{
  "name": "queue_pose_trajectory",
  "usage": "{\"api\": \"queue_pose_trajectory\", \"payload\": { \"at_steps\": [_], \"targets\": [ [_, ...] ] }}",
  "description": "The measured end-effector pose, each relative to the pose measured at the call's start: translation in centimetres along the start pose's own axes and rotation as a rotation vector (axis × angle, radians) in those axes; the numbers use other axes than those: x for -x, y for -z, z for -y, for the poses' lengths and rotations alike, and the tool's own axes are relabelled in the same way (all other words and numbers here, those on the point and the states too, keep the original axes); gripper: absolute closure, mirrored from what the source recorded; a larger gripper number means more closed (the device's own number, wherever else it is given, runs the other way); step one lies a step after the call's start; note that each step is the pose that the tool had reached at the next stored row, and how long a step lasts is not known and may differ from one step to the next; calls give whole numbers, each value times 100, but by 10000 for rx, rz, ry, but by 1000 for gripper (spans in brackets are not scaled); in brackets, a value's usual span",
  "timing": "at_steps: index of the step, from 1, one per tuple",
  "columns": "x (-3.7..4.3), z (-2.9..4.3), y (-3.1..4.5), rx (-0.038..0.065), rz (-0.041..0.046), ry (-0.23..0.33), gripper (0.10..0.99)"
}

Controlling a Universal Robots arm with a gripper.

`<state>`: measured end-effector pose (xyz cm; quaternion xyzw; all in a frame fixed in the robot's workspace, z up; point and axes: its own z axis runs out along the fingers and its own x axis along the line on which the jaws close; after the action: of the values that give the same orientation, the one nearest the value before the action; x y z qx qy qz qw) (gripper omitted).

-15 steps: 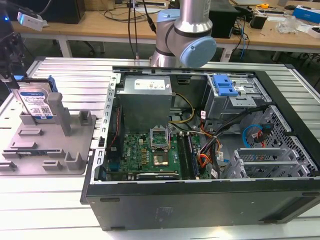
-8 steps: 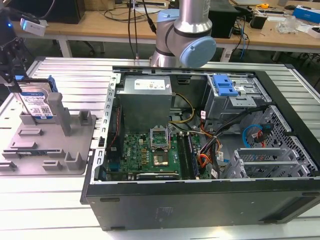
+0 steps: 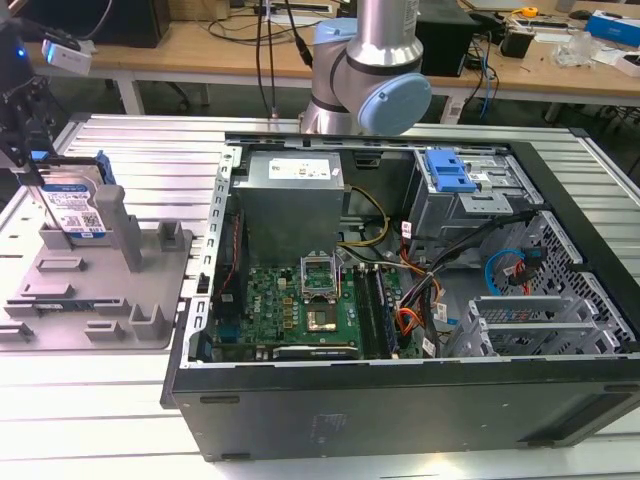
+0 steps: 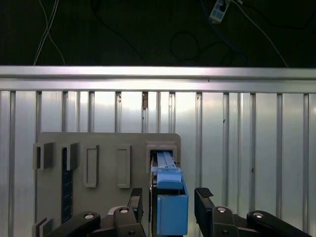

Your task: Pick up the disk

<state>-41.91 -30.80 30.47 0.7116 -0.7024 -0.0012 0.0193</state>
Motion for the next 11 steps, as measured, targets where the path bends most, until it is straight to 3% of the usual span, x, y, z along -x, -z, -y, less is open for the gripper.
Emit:
{"api": "queue_pose_trajectory", "payload": {
  "at_steps": [11],
  "targets": [
    [0, 10, -27, 0, 0, 0, 545]
  ]
}}
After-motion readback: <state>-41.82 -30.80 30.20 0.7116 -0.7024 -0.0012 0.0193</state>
